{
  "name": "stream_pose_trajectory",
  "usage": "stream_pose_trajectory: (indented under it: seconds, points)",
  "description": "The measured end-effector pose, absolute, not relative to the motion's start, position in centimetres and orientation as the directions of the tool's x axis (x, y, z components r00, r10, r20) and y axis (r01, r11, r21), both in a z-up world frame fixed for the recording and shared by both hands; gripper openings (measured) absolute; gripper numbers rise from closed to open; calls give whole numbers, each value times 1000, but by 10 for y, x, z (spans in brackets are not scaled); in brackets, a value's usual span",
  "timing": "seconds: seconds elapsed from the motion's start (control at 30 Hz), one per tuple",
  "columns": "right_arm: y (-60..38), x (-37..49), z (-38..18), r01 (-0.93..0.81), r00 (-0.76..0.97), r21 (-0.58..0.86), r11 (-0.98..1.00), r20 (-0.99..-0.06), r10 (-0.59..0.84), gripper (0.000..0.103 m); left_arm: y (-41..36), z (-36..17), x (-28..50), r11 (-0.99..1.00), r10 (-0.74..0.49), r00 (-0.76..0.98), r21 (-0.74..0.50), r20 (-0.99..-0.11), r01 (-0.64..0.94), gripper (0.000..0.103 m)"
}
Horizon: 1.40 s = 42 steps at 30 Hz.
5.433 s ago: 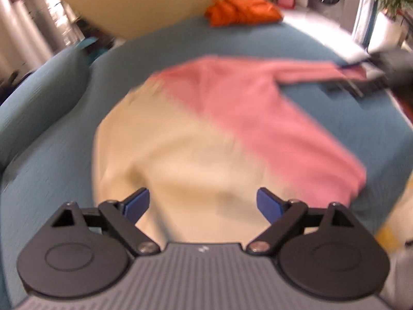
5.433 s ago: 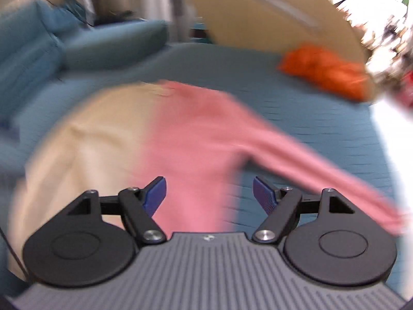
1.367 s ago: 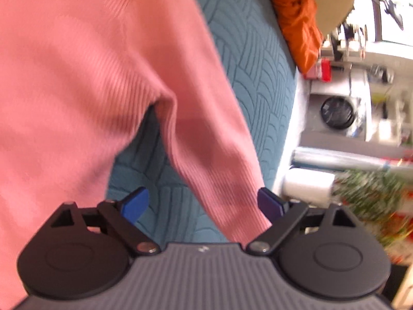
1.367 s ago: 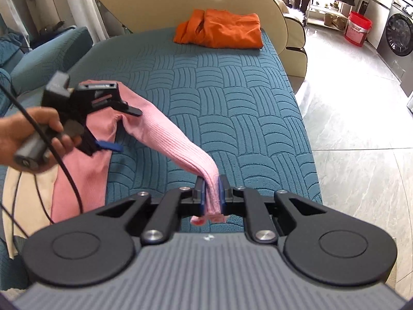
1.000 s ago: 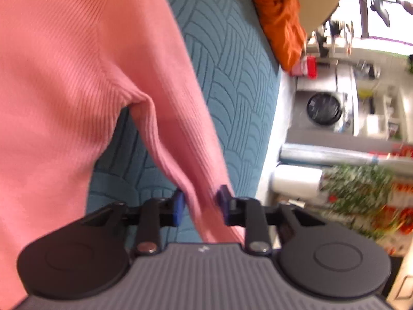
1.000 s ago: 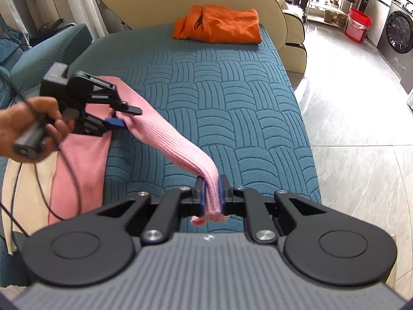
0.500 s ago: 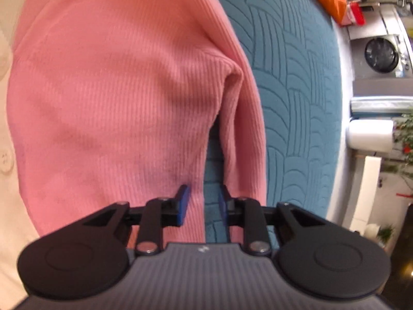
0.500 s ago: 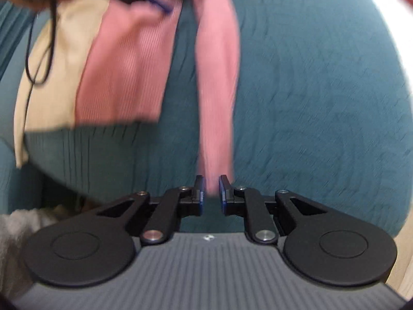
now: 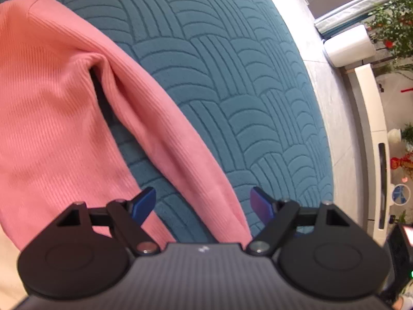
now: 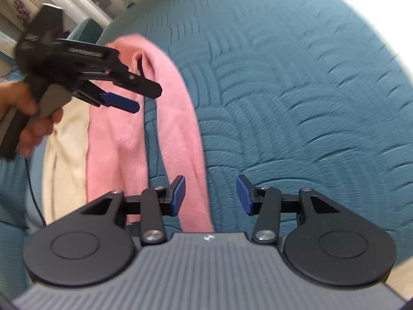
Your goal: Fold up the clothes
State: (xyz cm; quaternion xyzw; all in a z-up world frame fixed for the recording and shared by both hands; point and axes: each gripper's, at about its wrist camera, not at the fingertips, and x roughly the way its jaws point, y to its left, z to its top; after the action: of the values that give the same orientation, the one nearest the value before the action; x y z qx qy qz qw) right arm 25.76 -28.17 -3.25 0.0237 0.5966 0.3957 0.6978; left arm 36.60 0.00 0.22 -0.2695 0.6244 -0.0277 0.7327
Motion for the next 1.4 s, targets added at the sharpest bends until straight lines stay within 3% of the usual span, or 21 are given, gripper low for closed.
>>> stream_pose_trajectory:
  seconds: [0.1, 0.2, 0.27, 0.4, 0.47, 0.53, 0.6, 0.8, 0.97, 1.0, 1.03, 1.23, 1.4]
  points:
    - [-270, 242, -32, -626, -75, 455, 634, -844, 531, 44, -2, -1, 355, 852, -380, 206, -428, -902, -300, 82]
    - [-268, 225, -32, -727, -19, 296, 620, -910, 413, 16, -11, -8, 347, 861, -385, 175, -420, -906, -286, 82]
    - [-268, 209, -17, -800, 82, 172, 575, -918, 388, 15, -12, -9, 341, 858, -393, 171, -428, -903, -285, 82]
    - [-264, 178, 0, -876, -57, 258, 407, -894, 444, 17, -16, -13, 330, 862, -401, 161, -431, -902, -267, 83]
    - [-279, 181, -1, -809, -70, 327, 488, -878, 473, 17, -19, -14, 324, 872, -397, 150, -423, -906, -246, 83]
    - [-305, 193, -6, -674, -15, 382, 633, -863, 505, 29, -23, -13, 320, 887, -385, 141, -408, -912, -216, 84]
    - [-322, 197, -11, -594, 31, 391, 703, -862, 505, 29, -27, -13, 320, 900, -374, 133, -394, -918, -188, 85]
    - [-322, 188, -26, -709, 63, 297, 639, -876, 478, 28, -36, -13, 314, 902, -371, 123, -389, -920, -186, 85]
    - [-309, 205, -51, -616, 7, 415, 670, -847, 531, 29, -40, -19, 309, 889, -381, 125, -400, -916, -222, 85]
    - [-305, 206, -51, -624, 1, 417, 661, -845, 534, 24, -42, -20, 309, 890, -378, 125, -398, -917, -223, 85]
    - [-304, 208, -49, -633, -2, 419, 651, -842, 539, 5, -44, -21, 313, 891, -376, 125, -396, -918, -224, 85]
    - [-342, 250, -27, -531, 178, 288, 797, -882, 437, 6, -46, -13, 309, 907, -348, 133, -369, -928, -202, 87]
    - [-334, 259, -48, -589, 113, 221, 777, -930, 350, 8, -46, -10, 305, 914, -323, 141, -347, -936, -208, 86]
